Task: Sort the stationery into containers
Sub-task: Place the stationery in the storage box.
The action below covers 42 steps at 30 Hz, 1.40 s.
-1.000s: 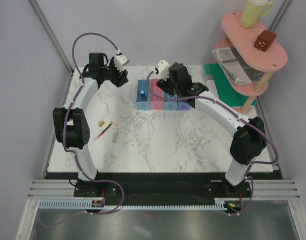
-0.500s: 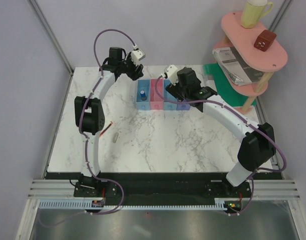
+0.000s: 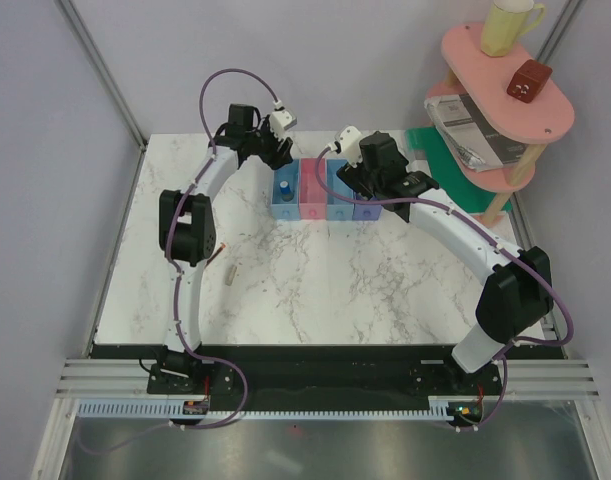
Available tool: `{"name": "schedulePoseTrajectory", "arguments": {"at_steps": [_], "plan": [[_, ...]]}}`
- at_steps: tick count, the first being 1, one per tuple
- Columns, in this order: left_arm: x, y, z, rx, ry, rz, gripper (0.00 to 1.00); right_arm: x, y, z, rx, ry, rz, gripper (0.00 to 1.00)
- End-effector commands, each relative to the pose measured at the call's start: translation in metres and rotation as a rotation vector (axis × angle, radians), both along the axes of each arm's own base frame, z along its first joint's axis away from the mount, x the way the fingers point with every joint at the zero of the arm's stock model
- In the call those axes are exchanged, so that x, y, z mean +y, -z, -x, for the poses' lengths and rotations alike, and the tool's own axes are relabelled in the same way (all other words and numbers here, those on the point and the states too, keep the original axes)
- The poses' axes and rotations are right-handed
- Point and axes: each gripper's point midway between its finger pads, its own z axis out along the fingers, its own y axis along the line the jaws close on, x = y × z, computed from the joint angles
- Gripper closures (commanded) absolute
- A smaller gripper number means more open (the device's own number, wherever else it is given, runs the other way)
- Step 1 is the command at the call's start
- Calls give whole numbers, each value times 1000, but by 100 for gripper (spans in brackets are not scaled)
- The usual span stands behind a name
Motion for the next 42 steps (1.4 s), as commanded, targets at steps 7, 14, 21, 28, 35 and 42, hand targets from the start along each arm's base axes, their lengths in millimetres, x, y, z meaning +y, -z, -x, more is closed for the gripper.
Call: {"name": "schedulePoseTrajectory", "arguments": {"at_steps": [7, 14, 21, 28, 35, 42], "plan": [[-29, -19, 5, -40, 46, 43, 98, -1, -16, -4, -41, 13, -17, 14], [-31, -10, 19, -10, 56, 31, 98, 0, -19, -5, -47, 10, -21, 14], [-27, 5, 26, 12, 57, 6, 98, 0, -20, -4, -46, 8, -28, 14], [-25, 7, 28, 4, 63, -15, 98, 2, -19, -6, -43, 9, -31, 14], [-24, 15, 24, 0, 58, -32, 81, 4, -22, -7, -45, 2, -35, 14], [-25, 15, 15, -22, 47, -41, 60, 5, -20, -8, -40, 3, -34, 13]]}}
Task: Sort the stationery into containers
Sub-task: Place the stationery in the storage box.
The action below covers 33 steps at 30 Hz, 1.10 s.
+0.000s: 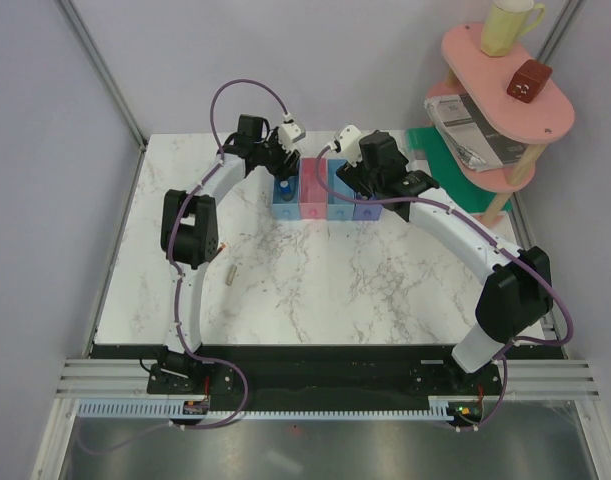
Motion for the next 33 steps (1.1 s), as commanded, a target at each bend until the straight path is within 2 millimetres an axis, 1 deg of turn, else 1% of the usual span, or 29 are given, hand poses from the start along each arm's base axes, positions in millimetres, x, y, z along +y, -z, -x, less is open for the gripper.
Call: {"name": "schedulePoseTrajectory", "arguments": {"at_steps": [1, 7, 10, 12, 16, 18, 19, 20, 25, 26, 28, 33], "plan": [[-7, -13, -9, -60, 16, -12, 60, 5, -19, -7, -39, 1, -32, 14], [-8, -8, -8, -56, 21, -17, 57, 6, -19, -9, -39, 0, -30, 13], [-8, -8, -8, -56, 21, -17, 52, 6, -17, -9, -36, -1, -30, 13], [-8, -8, -8, -53, 21, -15, 50, 7, -17, -10, -36, -1, -31, 13], [-10, -9, -7, -56, 24, -12, 41, 7, -18, -11, -38, 0, -33, 13], [-10, -8, -7, -55, 24, -12, 40, 7, -18, -11, -37, -2, -33, 13], [-10, -10, -8, -58, 22, -11, 39, 7, -18, -11, -37, -2, -33, 13], [-10, -7, -7, -56, 28, -16, 40, 8, -18, -10, -37, -3, -33, 13], [-9, -7, -1, -79, 66, -38, 41, 7, -16, -10, -33, -2, -30, 13], [-8, -3, 2, -89, 86, -56, 42, 7, -17, -10, -34, -2, -30, 13], [-8, -4, 3, -106, 102, -70, 42, 7, -17, -10, -36, -2, -32, 13], [-4, 3, 8, -133, 153, -123, 40, 7, -17, -10, -32, 1, -36, 13]]}}
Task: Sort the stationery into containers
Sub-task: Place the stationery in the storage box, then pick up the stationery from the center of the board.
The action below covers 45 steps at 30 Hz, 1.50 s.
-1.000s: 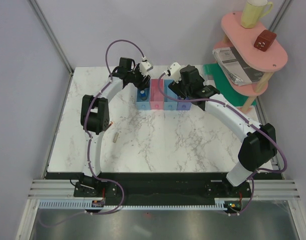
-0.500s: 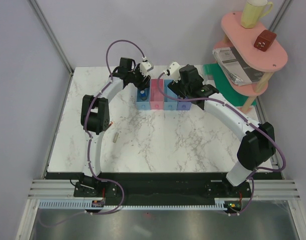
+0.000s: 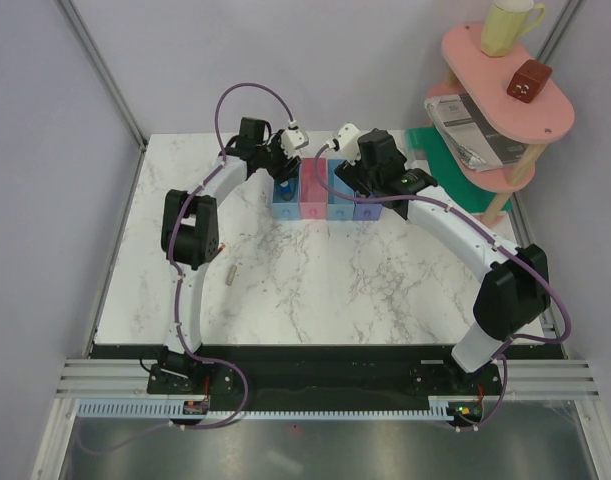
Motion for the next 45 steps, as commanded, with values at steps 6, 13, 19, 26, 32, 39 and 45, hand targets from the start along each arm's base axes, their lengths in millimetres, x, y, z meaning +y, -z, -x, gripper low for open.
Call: {"name": "schedulePoseTrajectory", "arguments": {"at_steps": [6, 13, 19, 26, 32, 39, 45], "plan": [[-5, -2, 9, -55, 99, -51, 35, 4, -15, -5, -28, 4, -30, 13], [-8, -4, 16, -42, 118, -36, 28, 5, -15, -7, -30, 4, -34, 13], [-9, -9, 22, -38, 131, -24, 22, 5, -17, -6, -32, 5, -40, 12], [-9, -19, 17, -61, 107, -12, 14, 5, -18, -5, -32, 3, -42, 13], [-11, -47, 12, -112, 67, 45, 13, 5, -21, -6, -39, -2, -42, 13], [-10, -114, 0, -197, -5, 120, 12, 4, -25, -3, -46, -6, -42, 12], [27, -121, 34, -143, -70, 48, 12, 8, -24, 11, -9, -65, -50, 12]]}}
